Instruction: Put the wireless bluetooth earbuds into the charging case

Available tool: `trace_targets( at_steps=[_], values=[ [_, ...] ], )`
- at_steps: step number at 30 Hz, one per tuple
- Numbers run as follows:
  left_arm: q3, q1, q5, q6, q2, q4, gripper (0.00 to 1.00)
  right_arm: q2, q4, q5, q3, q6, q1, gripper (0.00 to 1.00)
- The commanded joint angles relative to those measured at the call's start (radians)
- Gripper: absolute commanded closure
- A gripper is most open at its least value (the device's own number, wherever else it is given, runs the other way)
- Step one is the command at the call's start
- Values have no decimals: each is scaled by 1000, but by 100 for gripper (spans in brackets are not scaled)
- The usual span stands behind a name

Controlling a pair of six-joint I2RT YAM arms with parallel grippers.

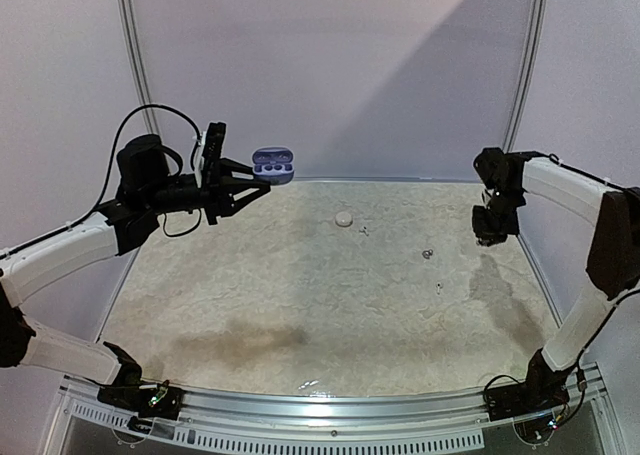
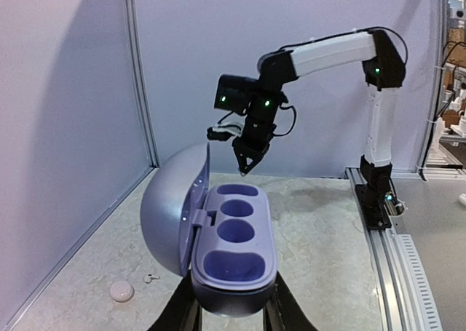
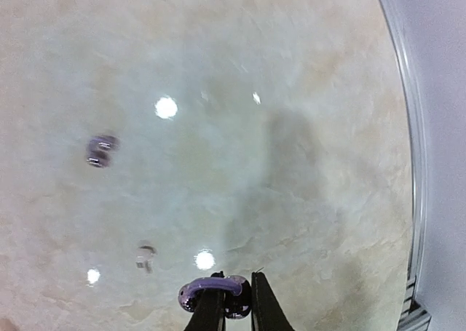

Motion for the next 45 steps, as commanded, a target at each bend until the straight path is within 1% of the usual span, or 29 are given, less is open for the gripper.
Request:
trace_targets(
  at_steps=[1, 3, 6, 10, 12, 14, 17, 18, 21, 25, 35, 38, 45],
  values=[
    [-21, -9, -85, -20, 22, 64, 100, -137, 66, 105, 137, -19, 165, 100],
    [-20, -24, -123, -39, 31, 93, 100, -177, 122, 170, 211, -36, 297, 100],
    [-10, -46, -173, -43, 56, 150, 100, -215, 274, 245, 313, -81, 471, 100],
    [19, -79, -224, -25, 90, 194, 100, -199, 498, 365, 412, -196, 681, 100],
    [27, -92, -248, 16, 100, 204, 100, -164, 594, 417, 454, -286, 763, 100],
    [27, -102, -257, 52, 105, 218, 100, -117, 674, 422, 488, -357, 821, 100],
    [28, -107, -266, 68, 108, 239, 100, -58, 745, 414, 545, -423, 887, 100],
    [28, -108, -266, 70, 107, 245, 100, -28, 763, 414, 560, -469, 903, 100],
    [29, -110, -256, 67, 102, 257, 100, 38, 793, 416, 600, -536, 938, 100],
    [26, -112, -274, 43, 97, 273, 100, 91, 817, 405, 627, -566, 961, 100],
    [20, -109, -291, -40, 88, 304, 100, 128, 817, 433, 612, -588, 962, 100],
    [15, -109, -285, -26, 83, 307, 100, 132, 829, 467, 598, -620, 962, 100],
    [18, -109, -284, -32, 83, 323, 100, 153, 820, 461, 597, -645, 961, 100]
  ],
)
